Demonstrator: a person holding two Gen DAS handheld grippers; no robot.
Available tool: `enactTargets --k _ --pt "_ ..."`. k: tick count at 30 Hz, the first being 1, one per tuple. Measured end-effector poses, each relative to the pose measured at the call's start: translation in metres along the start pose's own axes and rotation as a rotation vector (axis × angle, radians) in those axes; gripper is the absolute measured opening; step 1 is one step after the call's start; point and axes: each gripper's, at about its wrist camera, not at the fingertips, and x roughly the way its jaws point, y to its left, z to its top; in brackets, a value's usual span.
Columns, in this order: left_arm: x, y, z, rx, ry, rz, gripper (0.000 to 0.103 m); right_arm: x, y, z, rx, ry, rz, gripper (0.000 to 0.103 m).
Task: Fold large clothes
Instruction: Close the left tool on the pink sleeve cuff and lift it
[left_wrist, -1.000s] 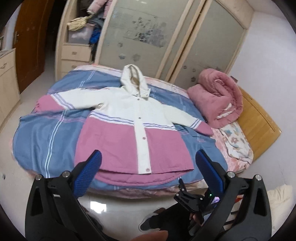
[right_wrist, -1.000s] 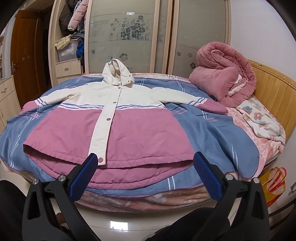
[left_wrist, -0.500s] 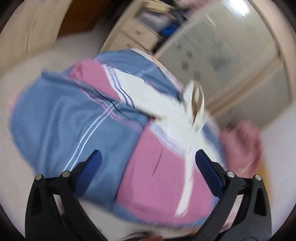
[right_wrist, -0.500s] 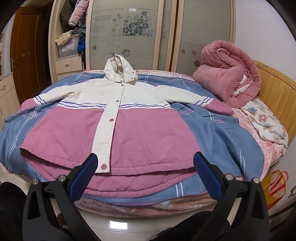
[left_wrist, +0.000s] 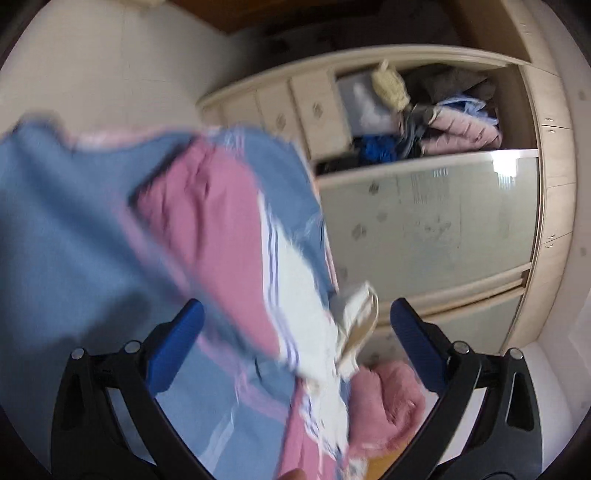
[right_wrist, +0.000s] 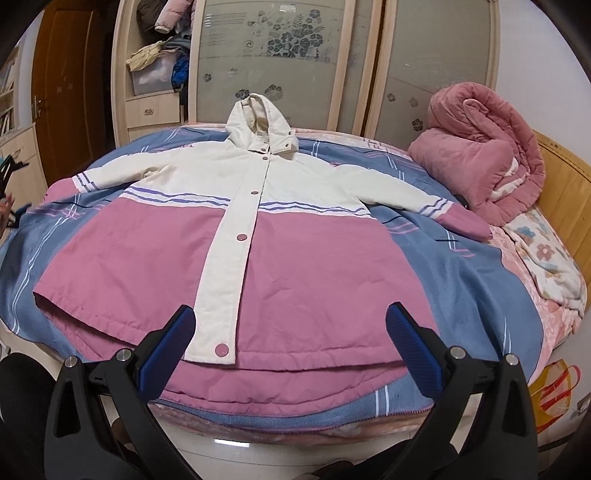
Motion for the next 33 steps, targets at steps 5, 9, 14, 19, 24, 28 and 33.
enactTargets --k 5,9,14,19,24,28,33 --pt "0.037 0.004 0.017 0.067 0.040 0.071 0.101 0.011 0.004 0.005 -0.014 0.010 -0.010 0.102" --pt "0.053 0.023 0.018 0.063 0.080 0.161 0.099 0.021 0.011 0.005 -0.034 0.030 -0.008 0.102" --pt "0.043 0.031 0.004 0.090 0.056 0.160 0.098 0.028 0.017 0.008 -0.049 0.037 0.003 0.102" --pt "0.037 0.035 0.001 0.061 0.050 0.162 0.098 0.032 0.023 0.007 -0.070 0.045 0.015 0.102" --pt "0.053 0.043 0.015 0.009 0.064 0.210 0.098 0.034 0.024 0.008 -0.065 0.043 0.016 0.102" --pt "0.072 0.043 0.024 0.019 0.056 0.266 0.081 0.035 0.023 0.009 -0.065 0.047 0.012 0.102" --pt "0.069 0.055 0.025 -0.042 -0.011 0.296 0.020 0.038 0.018 0.011 -0.057 0.045 0.011 0.102"
